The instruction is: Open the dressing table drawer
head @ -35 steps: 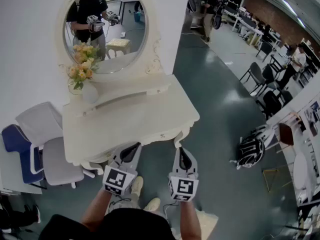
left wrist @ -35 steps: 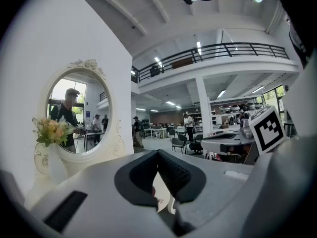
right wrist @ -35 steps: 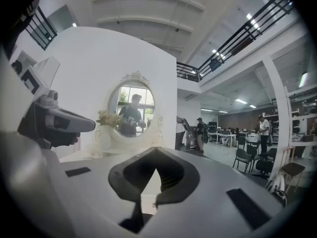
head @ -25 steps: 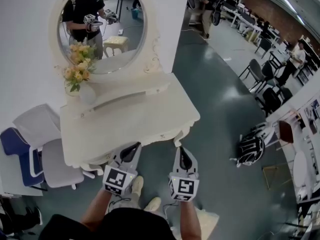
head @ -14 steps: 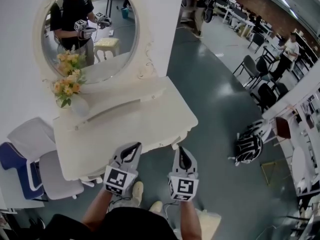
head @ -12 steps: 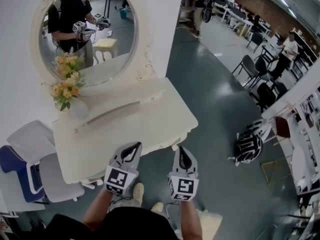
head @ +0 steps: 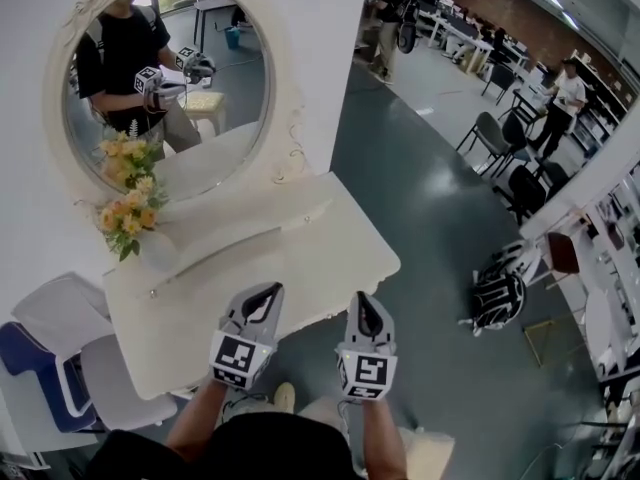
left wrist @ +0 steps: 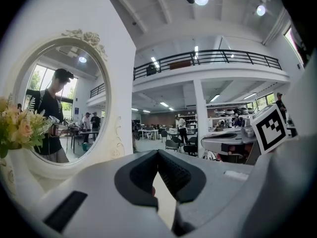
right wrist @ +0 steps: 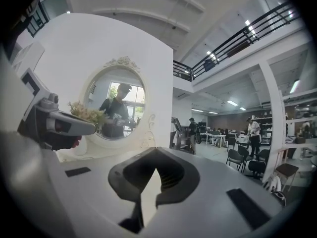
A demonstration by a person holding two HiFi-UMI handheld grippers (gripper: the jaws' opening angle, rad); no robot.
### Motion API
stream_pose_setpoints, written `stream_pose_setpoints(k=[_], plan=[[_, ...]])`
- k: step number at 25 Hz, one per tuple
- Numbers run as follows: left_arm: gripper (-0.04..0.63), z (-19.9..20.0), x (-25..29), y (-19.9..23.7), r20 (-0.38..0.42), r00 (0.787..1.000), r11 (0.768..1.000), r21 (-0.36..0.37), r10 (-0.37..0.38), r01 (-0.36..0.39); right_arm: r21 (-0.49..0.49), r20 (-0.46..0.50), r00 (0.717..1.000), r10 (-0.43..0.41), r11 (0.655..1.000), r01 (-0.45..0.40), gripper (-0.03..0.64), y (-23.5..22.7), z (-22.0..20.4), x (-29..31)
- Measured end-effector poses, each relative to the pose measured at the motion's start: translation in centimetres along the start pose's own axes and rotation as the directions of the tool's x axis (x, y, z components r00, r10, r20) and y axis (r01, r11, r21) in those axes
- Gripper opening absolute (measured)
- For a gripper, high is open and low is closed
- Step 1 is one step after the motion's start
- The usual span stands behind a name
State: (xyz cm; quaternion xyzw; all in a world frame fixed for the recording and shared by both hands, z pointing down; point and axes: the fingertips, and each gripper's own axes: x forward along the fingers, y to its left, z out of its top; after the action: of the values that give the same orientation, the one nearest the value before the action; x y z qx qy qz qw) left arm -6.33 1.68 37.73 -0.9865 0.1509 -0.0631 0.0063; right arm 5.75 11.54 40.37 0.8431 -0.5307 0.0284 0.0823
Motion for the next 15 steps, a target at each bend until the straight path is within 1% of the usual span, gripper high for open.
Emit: stream_pose_setpoints(k=[5, 10, 13, 15], plan=[[0.000, -0.1, 1.6, 1.8, -0.006, 1.000, 1.000, -0.012, 0.003, -0.003, -0.016, 0.006, 1.000, 0.009, 1.000, -0.009, -0.002, 0.1, 0.3, 2.7], [0.000, -0.1, 3.9, 3.0, -0.003, 1.000, 1.000, -0.009, 0.016, -0.016, -0.006, 0.018, 1.000, 0.016, 1.000, -0.016, -0.002, -0.9, 0.1, 5.6], [0.000, -0.4, 5.7, 4.0, -0.012, 0.999, 0.999, -0.022, 0.040, -0.040, -0.013, 0.015, 0.999, 0.046, 0.999, -0.045, -0.002, -1.3, 0.4, 7.7], [0.000, -0.7, 7.0, 4.7, -0.022, 0.998, 0.998, -0.032, 0.059, -0.060, -0.018, 0.042, 0.996, 0.075, 0.997, -0.074, -0.002, -1.6, 0.4, 9.4]])
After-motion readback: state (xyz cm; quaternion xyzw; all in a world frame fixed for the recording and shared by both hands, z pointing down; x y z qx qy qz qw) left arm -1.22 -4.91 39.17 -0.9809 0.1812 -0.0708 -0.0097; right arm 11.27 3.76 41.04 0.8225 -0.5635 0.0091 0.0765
